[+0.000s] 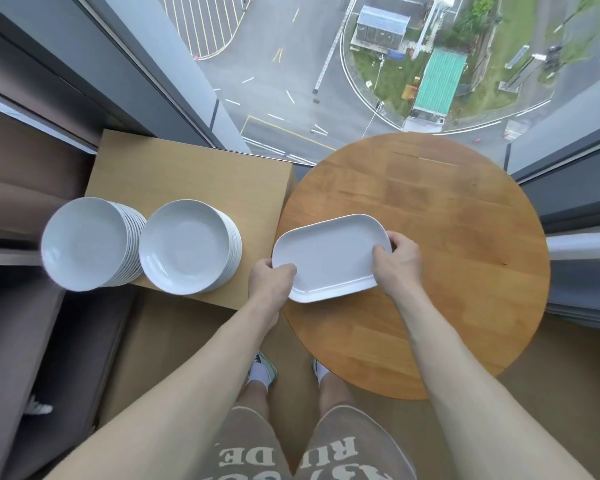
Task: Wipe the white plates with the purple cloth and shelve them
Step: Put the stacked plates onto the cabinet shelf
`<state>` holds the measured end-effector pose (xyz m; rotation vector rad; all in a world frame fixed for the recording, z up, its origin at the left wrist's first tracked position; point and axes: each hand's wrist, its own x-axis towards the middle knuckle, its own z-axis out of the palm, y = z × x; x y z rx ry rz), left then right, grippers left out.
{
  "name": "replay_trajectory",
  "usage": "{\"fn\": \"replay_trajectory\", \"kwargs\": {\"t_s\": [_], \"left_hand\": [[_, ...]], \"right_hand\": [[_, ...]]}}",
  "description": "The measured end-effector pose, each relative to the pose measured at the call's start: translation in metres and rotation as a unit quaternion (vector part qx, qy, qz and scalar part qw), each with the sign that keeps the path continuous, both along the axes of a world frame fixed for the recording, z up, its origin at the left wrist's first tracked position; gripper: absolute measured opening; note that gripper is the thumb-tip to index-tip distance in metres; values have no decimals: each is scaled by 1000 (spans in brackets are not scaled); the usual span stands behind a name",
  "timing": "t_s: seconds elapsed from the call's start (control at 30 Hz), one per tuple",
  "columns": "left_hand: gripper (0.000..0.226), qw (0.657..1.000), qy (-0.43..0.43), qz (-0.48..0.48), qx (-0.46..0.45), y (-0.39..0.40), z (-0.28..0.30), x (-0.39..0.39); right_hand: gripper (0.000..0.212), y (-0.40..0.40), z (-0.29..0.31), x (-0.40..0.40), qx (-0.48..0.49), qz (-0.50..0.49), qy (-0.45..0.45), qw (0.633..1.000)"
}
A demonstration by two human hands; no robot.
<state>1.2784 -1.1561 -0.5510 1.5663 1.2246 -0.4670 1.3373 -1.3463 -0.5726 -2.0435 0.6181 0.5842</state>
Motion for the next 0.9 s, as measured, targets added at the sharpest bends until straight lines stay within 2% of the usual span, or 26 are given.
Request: {"fn": "replay_trajectory", "kwargs": {"t_s": [0.07,0.17,0.23,0.3,0.53,0.6,0.67,0.73,0.77,0.83,0.9], "left_hand": [[21,999,-5,22,-30,1,1,-6],[41,995,-13,47,-87,3,9,-18],[42,993,-27,45,-108,7,17,-27],[40,990,-45,52,-122,17,27,-39],[52,965,-118,179,-153,100,62,-90],[46,964,-121,196,-134,132,73,-109],[32,963,-120,209,-117,163,82,-131],[37,958,-119,241,-99,197,88,-158],[40,953,-122,262,-94,213,89,-172],[28,936,-130,315,-90,243,91,-201],[20,916,-130,370,-86,269,89,-229]], "right_hand": [[21,-6,4,1,19,-23,5,1000],[28,-16,16,2,58,-19,4,998],[33,-19,30,-1,102,-3,16,995],[30,-16,45,-7,141,25,26,989],[40,54,66,-35,176,152,97,968],[43,94,71,-45,191,199,120,954],[45,133,76,-55,215,250,136,934],[44,175,82,-64,243,308,150,908],[41,195,85,-69,254,335,154,894],[36,236,90,-81,253,387,156,873],[42,278,94,-95,223,429,152,862]]}}
